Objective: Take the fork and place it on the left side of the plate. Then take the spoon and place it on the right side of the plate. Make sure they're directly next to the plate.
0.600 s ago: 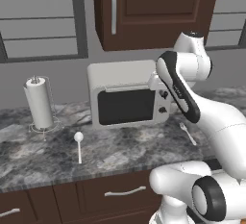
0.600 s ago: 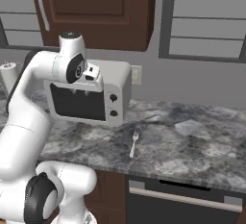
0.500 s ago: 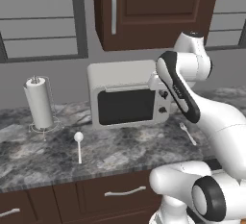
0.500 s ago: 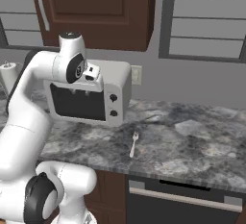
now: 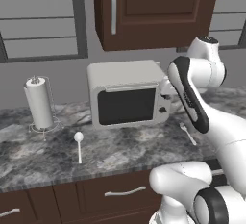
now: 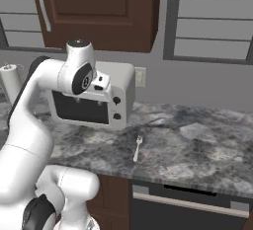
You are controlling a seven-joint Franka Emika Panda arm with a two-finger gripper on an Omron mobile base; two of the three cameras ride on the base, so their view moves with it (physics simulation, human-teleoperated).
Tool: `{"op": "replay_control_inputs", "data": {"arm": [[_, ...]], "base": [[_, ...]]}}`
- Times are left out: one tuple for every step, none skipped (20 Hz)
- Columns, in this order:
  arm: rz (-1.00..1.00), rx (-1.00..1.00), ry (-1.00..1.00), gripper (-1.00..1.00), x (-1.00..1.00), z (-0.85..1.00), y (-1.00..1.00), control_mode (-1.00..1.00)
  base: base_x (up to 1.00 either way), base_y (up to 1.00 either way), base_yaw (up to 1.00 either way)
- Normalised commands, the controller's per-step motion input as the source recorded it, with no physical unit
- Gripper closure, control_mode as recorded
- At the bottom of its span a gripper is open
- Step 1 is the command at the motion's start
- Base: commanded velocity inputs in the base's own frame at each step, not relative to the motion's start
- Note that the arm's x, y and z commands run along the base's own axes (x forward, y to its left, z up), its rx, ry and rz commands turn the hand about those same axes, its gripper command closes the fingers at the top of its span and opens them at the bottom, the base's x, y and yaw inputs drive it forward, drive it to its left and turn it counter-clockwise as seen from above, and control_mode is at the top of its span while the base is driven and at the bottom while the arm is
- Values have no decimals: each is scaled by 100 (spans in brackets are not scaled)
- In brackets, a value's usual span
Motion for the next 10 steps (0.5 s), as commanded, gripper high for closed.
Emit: {"op": "replay_control_inputs", "data": {"arm": [[-3, 0, 0, -100, -11, -24, -44, -100], [-3, 0, 0, -100, -6, -25, -42, -100], [-1, 0, -4, -100, -8, -18, -48, -100], [0, 4, -5, -100, -5, -20, -55, -100], [0, 0, 0, -100, 0, -25, -44, -100], [0, 0, 0, -100, 0, -28, -44, -100], [0, 0, 0, -100, 0, -33, -40, -100], [0, 0, 0, -100, 1, -34, -36, -100], [0, -1, 0, -100, 6, -36, -31, -100], [0, -3, 0, -100, 12, -38, -29, -100]], "base": [[0, 0, 0], [0, 0, 0], [0, 0, 0], [0, 0, 0], [0, 0, 0], [0, 0, 0], [0, 0, 0], [0, 0, 0], [0, 0, 0], [0, 0, 0]]}}
